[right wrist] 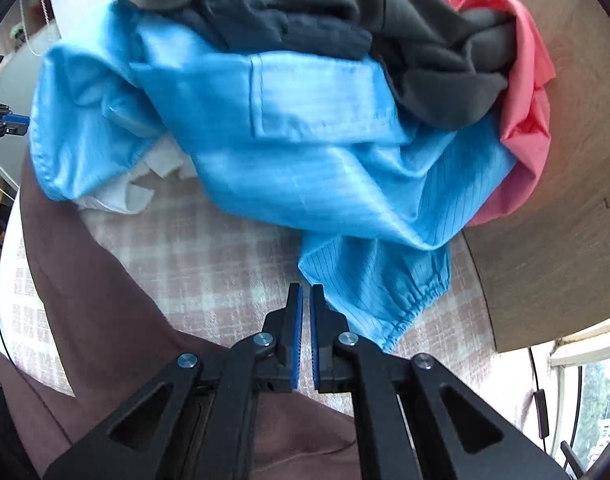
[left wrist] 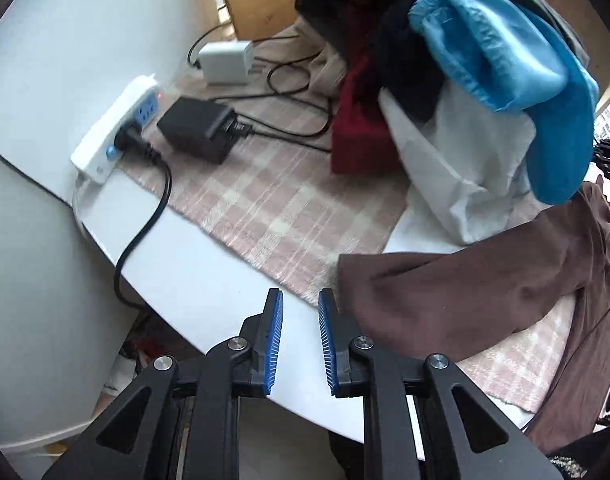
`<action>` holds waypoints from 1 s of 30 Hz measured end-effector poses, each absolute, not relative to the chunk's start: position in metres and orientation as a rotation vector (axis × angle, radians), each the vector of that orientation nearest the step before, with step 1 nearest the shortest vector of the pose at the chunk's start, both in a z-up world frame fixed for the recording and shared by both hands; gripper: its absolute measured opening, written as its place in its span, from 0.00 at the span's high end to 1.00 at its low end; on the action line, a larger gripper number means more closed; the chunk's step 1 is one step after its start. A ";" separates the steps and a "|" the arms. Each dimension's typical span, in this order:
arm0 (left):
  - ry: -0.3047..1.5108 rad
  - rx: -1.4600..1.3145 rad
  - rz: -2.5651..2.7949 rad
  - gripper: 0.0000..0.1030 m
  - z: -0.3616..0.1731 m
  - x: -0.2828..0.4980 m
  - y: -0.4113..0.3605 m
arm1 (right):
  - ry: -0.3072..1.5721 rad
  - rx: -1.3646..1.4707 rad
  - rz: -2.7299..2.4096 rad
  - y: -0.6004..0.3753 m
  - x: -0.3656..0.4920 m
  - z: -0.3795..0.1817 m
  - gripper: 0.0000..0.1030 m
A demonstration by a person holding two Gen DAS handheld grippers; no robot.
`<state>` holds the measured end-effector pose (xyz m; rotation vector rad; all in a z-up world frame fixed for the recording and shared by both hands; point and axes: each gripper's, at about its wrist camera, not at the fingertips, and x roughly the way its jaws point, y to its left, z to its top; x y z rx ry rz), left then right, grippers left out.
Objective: Fold clothes
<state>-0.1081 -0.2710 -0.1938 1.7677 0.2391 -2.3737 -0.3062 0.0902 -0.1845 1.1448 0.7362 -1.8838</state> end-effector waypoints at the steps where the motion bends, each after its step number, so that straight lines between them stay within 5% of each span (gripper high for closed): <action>1: 0.269 1.746 -2.382 0.82 -0.194 -0.102 -0.276 | 0.708 1.144 -1.868 0.095 -0.301 -0.181 0.95; 4: 0.422 1.698 -2.457 0.59 -0.189 -0.082 -0.284 | 0.692 1.143 -1.815 0.105 -0.279 -0.172 0.90; 6: 0.426 1.695 -2.510 0.58 -0.186 -0.081 -0.279 | 0.753 1.126 -1.825 0.110 -0.267 -0.169 0.79; 15: 0.319 1.829 -2.613 0.52 -0.217 -0.123 -0.247 | 0.686 1.307 -2.021 0.171 -0.311 -0.158 0.78; 18: 0.281 1.835 -2.641 0.55 -0.222 -0.124 -0.235 | 0.730 1.357 -1.958 0.176 -0.320 -0.161 0.78; 20: 0.276 1.852 -2.639 0.75 -0.227 -0.125 -0.230 | 0.744 1.355 -1.870 0.165 -0.316 -0.167 0.76; 23: 0.293 1.843 -2.647 0.96 -0.227 -0.125 -0.229 | 0.799 1.313 -1.750 0.138 -0.305 -0.181 0.51; 30: 0.277 1.828 -2.642 0.96 -0.220 -0.123 -0.223 | 0.980 1.321 -1.507 0.095 -0.292 -0.232 0.52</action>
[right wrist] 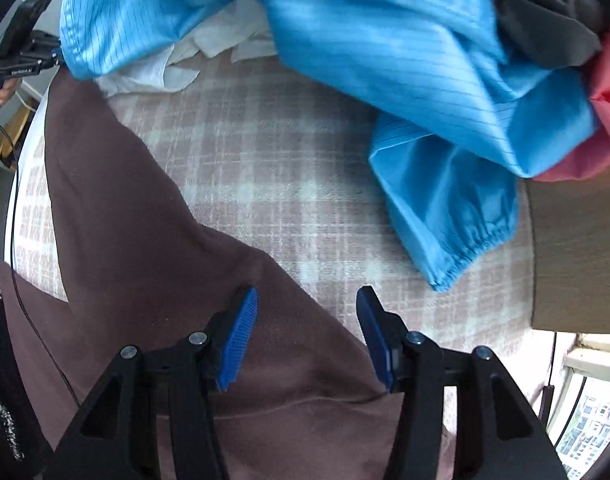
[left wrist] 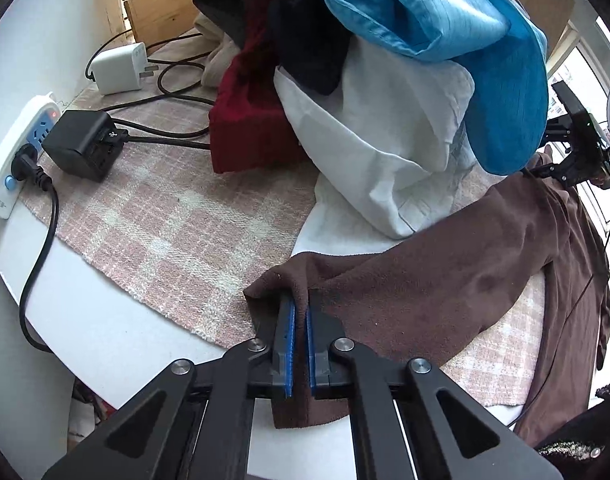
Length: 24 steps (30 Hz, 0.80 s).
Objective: Fold clothes
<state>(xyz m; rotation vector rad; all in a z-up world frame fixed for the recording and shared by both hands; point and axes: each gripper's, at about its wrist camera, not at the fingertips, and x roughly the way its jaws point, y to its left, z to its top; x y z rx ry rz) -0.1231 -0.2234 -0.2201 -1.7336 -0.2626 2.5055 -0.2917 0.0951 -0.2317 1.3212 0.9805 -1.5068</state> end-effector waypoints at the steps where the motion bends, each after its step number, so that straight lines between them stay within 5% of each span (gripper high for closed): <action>1: -0.271 -1.737 2.513 0.97 -0.217 -0.123 -0.224 | 0.989 1.328 -1.483 0.095 -0.289 -0.236 0.57; 2: -0.282 -1.732 2.521 0.97 -0.212 -0.122 -0.224 | 0.980 1.316 -1.475 0.096 -0.286 -0.235 0.71; 3: -0.280 -1.701 2.543 0.97 -0.200 -0.121 -0.224 | 0.993 1.294 -1.489 0.097 -0.282 -0.231 0.97; 9: -0.250 -1.376 2.737 0.97 -0.094 -0.127 -0.220 | 0.973 1.123 -1.782 0.116 -0.289 -0.175 0.97; 12: -0.065 -1.276 2.779 0.97 -0.068 -0.141 -0.208 | 0.866 1.061 -2.003 0.130 -0.313 -0.155 0.97; 24: -0.114 -1.249 2.695 0.97 -0.061 -0.121 -0.182 | 0.842 1.142 -2.095 0.132 -0.318 -0.199 0.97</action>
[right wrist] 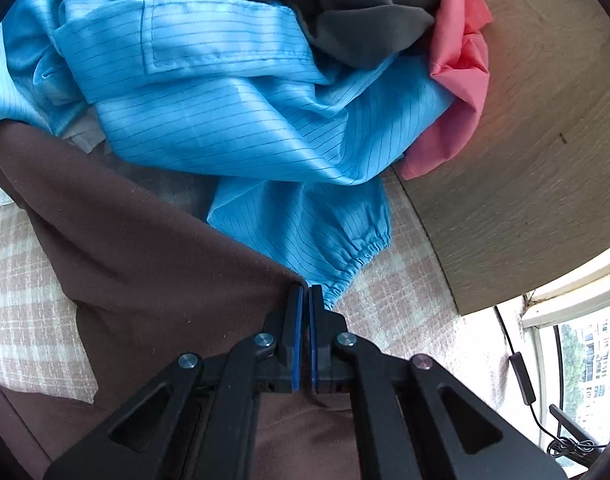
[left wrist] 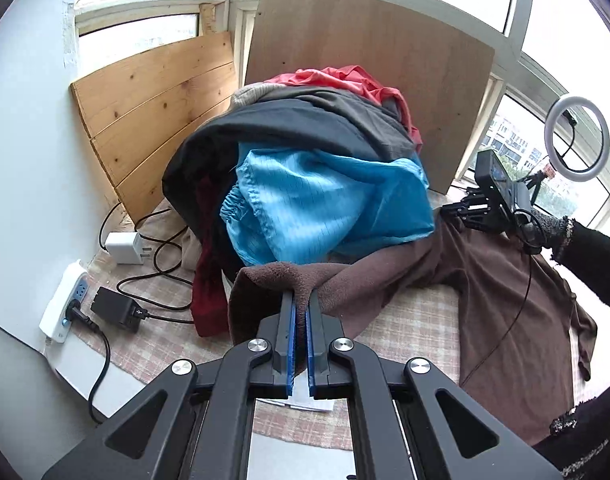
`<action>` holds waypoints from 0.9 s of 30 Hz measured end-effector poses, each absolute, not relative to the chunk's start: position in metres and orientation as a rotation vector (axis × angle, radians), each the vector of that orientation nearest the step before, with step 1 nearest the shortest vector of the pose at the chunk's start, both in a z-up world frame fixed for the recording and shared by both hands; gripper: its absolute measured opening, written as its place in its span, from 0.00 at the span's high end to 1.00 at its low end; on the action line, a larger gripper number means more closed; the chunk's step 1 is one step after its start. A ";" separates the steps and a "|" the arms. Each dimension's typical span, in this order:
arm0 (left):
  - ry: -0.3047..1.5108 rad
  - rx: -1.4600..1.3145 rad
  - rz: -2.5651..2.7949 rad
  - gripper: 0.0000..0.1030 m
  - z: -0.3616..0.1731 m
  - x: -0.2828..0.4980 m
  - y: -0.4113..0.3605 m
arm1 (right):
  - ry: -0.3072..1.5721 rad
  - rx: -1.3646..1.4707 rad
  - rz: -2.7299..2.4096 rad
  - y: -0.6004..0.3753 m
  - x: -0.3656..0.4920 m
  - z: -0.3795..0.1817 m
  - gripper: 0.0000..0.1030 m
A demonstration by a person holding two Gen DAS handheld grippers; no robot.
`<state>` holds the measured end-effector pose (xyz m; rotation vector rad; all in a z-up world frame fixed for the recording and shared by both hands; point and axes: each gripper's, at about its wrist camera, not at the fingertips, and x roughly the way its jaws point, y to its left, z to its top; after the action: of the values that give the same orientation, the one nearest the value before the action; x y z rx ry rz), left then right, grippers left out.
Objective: Fold clothes
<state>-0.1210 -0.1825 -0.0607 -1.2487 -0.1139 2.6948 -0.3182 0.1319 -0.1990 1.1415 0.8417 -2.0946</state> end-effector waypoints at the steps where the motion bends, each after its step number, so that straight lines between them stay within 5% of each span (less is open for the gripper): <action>1: -0.115 -1.240 2.689 0.97 -0.057 -0.113 -0.178 | 0.845 1.129 -2.103 0.134 -0.314 -0.194 0.97; 13: -0.069 -1.200 2.449 0.97 -0.036 0.015 -0.069 | 0.773 1.118 -2.157 0.192 -0.263 -0.153 0.97; 15: -0.120 -1.300 2.308 0.90 -0.060 0.037 -0.051 | 0.756 1.140 -2.135 0.212 -0.245 -0.154 0.97; 16: -0.145 -1.347 2.236 0.79 -0.072 0.047 -0.042 | 0.760 1.180 -2.103 0.224 -0.237 -0.159 0.94; 18: -0.045 -1.548 2.141 0.73 -0.112 0.065 -0.028 | 0.748 1.308 -2.088 0.253 -0.223 -0.170 0.57; 21: -0.156 -1.657 2.058 0.75 -0.144 0.083 -0.040 | 0.512 1.391 -2.143 0.301 -0.200 -0.169 0.52; 24: -0.117 -1.610 2.141 0.75 -0.144 0.086 -0.051 | 0.116 1.412 -2.186 0.341 -0.176 -0.161 0.52; 27: -0.098 -1.543 2.189 0.73 -0.152 0.080 -0.055 | -0.061 1.392 -2.208 0.348 -0.144 -0.159 0.52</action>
<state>0.0795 -0.0547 -0.1517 -1.5430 -0.0977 2.1889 -0.1438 0.3475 -0.1586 1.3918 -0.0614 -2.2077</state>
